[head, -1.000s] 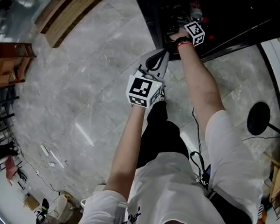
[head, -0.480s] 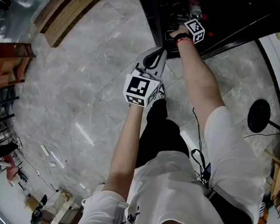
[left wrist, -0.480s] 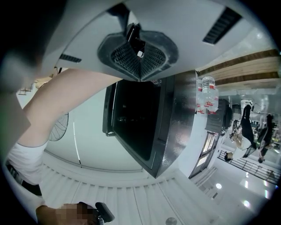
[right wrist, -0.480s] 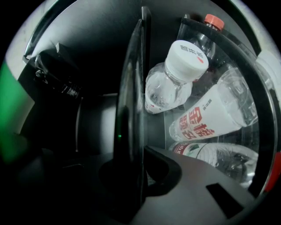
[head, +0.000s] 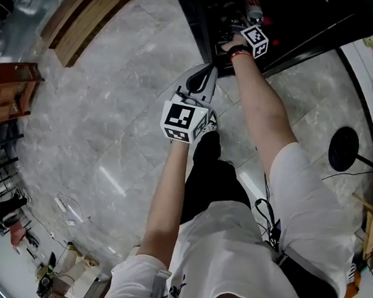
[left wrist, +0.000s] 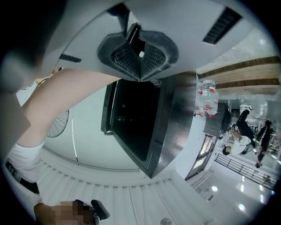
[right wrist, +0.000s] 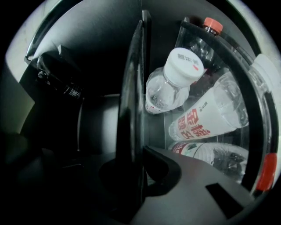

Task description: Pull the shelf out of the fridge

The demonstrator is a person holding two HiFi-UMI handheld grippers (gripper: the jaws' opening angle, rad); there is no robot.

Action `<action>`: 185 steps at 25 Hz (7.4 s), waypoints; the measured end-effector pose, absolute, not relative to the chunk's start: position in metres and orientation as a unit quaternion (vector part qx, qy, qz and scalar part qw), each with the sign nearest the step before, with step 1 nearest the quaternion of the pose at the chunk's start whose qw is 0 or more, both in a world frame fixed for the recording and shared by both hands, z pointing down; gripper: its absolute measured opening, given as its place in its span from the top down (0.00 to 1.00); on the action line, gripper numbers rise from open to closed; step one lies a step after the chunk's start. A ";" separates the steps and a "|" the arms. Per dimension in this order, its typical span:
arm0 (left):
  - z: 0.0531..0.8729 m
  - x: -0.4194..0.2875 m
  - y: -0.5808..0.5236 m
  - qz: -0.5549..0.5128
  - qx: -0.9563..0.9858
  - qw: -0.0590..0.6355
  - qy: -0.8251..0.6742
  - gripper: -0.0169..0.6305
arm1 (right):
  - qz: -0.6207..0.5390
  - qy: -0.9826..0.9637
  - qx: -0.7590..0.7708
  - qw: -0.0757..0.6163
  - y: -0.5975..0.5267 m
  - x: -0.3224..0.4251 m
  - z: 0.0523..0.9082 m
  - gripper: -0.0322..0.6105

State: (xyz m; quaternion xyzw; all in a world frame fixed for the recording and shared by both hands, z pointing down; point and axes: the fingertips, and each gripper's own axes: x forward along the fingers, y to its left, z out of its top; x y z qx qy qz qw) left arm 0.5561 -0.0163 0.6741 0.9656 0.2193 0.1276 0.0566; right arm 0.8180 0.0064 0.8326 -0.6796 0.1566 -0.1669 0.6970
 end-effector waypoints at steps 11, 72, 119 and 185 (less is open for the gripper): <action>0.666 0.549 -0.006 0.129 0.963 0.069 0.227 0.95 | -0.164 0.156 -0.689 0.689 0.017 0.801 0.832 0.91; 0.621 0.529 0.006 0.147 0.948 0.090 0.268 0.95 | -0.170 0.147 -0.690 0.688 0.070 0.677 0.820 0.90; 0.580 0.449 0.046 0.195 0.949 0.105 0.224 0.95 | -0.318 0.167 -0.823 0.440 0.224 0.439 0.722 0.91; 0.367 0.284 0.115 0.016 0.985 -0.042 0.169 0.95 | -0.039 0.258 -0.965 0.008 0.271 0.330 0.393 0.91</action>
